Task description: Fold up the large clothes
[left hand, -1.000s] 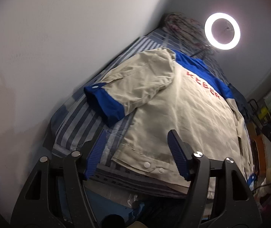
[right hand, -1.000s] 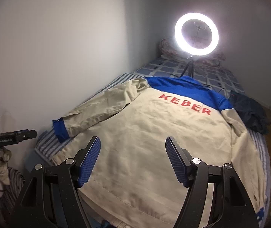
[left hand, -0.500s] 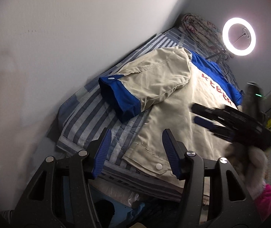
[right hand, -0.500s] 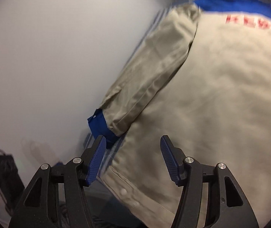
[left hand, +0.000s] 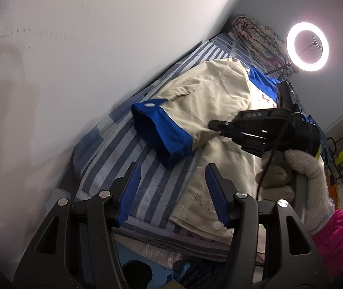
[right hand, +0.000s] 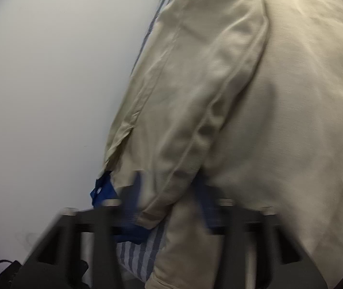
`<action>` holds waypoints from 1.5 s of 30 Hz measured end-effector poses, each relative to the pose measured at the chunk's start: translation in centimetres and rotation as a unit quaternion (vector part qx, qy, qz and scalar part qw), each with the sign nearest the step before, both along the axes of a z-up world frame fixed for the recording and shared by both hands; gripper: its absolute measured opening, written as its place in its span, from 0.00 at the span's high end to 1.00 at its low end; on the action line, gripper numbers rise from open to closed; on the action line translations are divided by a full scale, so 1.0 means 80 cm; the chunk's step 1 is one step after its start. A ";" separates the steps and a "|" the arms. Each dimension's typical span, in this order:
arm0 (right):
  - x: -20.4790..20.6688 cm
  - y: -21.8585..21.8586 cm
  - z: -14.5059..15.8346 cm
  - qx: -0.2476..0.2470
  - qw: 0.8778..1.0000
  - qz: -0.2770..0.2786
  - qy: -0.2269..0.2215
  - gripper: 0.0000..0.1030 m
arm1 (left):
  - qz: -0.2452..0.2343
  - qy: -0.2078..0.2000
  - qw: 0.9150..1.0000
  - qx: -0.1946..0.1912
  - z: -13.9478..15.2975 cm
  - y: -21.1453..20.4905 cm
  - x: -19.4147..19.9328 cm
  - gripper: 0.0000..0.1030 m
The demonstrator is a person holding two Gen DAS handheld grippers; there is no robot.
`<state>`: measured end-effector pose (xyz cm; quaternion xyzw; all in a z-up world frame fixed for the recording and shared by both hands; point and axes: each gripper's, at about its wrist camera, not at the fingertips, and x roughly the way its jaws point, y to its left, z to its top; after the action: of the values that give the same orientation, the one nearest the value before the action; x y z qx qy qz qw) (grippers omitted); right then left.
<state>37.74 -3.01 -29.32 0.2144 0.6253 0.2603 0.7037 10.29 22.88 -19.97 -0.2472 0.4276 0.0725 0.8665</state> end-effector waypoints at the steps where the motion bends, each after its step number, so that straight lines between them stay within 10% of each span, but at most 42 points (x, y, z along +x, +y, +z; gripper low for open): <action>1: -0.001 -0.001 0.006 -0.001 1.000 0.003 -0.005 0.96 | 0.002 -0.001 1.000 -0.004 0.000 0.003 0.001 0.44; 19: -0.020 -0.032 -0.002 -0.008 0.999 0.018 -0.034 0.98 | 0.022 0.046 0.997 -0.056 -0.075 0.023 0.102 0.44; 21: -0.023 -0.030 0.001 -0.014 0.999 0.022 -0.041 0.98 | 0.017 0.050 0.998 -0.038 -0.079 0.014 0.113 0.44; 23: -0.031 -0.027 0.005 -0.015 0.999 0.022 -0.042 0.98 | 0.017 0.044 0.999 -0.012 -0.077 0.005 0.122 0.74; 25: -0.031 -0.023 0.005 -0.013 0.999 0.023 -0.040 0.98 | 0.015 0.035 0.999 0.019 -0.070 -0.006 0.130 0.82; 30: -0.030 -0.051 0.025 0.011 0.999 0.035 -0.038 0.97 | -0.007 -0.030 0.994 0.102 -0.016 -0.030 0.122 0.84; 37: -0.004 -0.094 0.105 -0.010 0.989 -0.010 -0.149 0.97 | -0.023 -0.115 0.973 0.200 0.073 -0.035 0.102 0.84; 45: 0.065 -0.038 0.046 -0.027 0.993 -0.032 -0.112 0.97 | -0.031 -0.157 0.965 0.206 0.094 -0.040 0.093 0.85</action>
<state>42.98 -6.07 -25.68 0.1846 0.5425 0.2429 0.7827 17.76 19.71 -12.45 -0.0585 0.2694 0.0918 0.9569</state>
